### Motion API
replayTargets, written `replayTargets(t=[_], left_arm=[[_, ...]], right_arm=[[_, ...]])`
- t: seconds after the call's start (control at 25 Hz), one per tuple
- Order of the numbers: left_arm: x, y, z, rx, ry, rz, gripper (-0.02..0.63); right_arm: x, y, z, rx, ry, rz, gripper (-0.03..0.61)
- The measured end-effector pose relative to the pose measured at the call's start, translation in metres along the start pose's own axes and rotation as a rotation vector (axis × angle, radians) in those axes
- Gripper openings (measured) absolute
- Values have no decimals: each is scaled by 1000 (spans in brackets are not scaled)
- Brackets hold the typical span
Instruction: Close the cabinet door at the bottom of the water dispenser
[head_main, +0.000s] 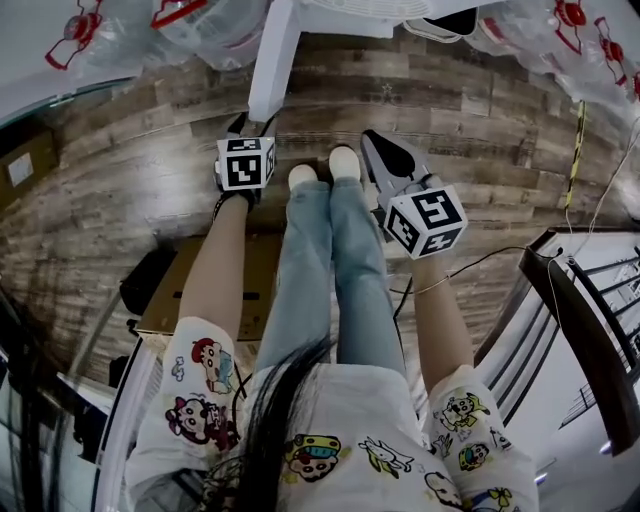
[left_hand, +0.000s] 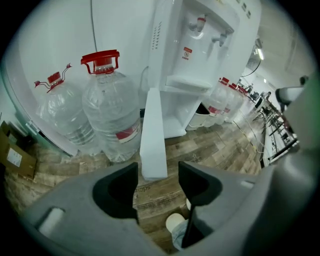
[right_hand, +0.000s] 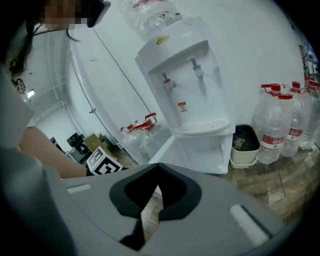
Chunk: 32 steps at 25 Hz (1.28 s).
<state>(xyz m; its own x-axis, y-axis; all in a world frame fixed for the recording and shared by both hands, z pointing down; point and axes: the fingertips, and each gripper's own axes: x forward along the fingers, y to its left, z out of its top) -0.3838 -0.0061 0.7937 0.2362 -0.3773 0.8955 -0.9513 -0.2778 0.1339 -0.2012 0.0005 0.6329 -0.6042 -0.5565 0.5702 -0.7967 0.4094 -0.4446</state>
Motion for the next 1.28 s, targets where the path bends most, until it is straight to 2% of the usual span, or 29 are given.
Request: replayTargets(t=[0.2, 0.36, 0.88, 1.28], left_arm=[[11, 2, -2, 18, 44, 7, 249], [15, 3, -7, 42, 61, 27, 172], [15, -12, -7, 27, 83, 22, 166], [23, -51, -7, -81, 78, 76, 166]], right_arm=[[1, -2, -5, 9, -4, -13, 9], [-1, -4, -4, 18, -18, -37, 9], [-18, -2, -14, 66, -45, -103, 9], [-45, -57, -5, 59, -49, -121, 9]])
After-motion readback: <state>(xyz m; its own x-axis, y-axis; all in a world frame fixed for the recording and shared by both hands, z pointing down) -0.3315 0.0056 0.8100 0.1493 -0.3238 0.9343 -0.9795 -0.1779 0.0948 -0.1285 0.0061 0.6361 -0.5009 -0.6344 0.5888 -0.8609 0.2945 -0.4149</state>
